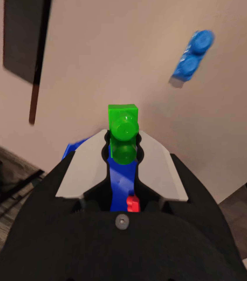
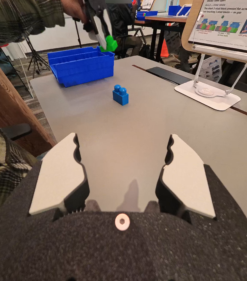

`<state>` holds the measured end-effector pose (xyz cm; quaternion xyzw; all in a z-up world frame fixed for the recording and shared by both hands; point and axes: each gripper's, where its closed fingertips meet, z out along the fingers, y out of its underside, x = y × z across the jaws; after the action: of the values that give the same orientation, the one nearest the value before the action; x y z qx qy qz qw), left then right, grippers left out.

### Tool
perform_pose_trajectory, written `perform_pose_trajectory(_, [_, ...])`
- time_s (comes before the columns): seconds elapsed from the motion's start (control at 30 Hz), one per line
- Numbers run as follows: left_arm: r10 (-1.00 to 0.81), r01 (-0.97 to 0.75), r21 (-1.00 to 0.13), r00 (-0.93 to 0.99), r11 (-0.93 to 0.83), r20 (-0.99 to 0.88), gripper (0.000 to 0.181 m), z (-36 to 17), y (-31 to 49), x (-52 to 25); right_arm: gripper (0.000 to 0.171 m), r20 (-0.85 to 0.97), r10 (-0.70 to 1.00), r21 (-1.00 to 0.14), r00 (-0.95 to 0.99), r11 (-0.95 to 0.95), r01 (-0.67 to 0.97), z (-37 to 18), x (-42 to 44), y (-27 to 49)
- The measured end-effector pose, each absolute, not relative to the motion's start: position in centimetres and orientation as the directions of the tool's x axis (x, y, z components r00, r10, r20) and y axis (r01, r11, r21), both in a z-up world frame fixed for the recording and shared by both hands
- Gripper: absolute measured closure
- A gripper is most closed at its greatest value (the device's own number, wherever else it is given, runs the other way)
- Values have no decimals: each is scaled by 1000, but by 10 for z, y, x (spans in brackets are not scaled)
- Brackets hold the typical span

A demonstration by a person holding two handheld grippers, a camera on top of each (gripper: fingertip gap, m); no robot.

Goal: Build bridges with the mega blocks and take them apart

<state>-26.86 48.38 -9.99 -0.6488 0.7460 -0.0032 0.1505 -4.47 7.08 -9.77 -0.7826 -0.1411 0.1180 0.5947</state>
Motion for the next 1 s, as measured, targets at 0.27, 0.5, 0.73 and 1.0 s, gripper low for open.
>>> perform_pose_trajectory(0.27, [-918,-911,-114,-391,397,-73,148,-153,392,-190,61,-1,336,-960,942,-266,93,-95,-44,62])
perform_pose_trajectory(0.5, [-901,-900,-49,-433,434,-29,148,-180,378,-186,61,-7,319,-955,948,-284,88,-99,-39,62])
perform_pose_trajectory(0.73, [-906,-905,-48,-423,423,-18,148,-183,380,-187,61,-14,315,-950,949,-300,85,-105,-36,69])
perform_pose_trajectory(1.0, [-902,-901,-45,-432,432,-14,148,-182,379,-189,61,-11,303,-947,953,-309,87,-108,-30,71])
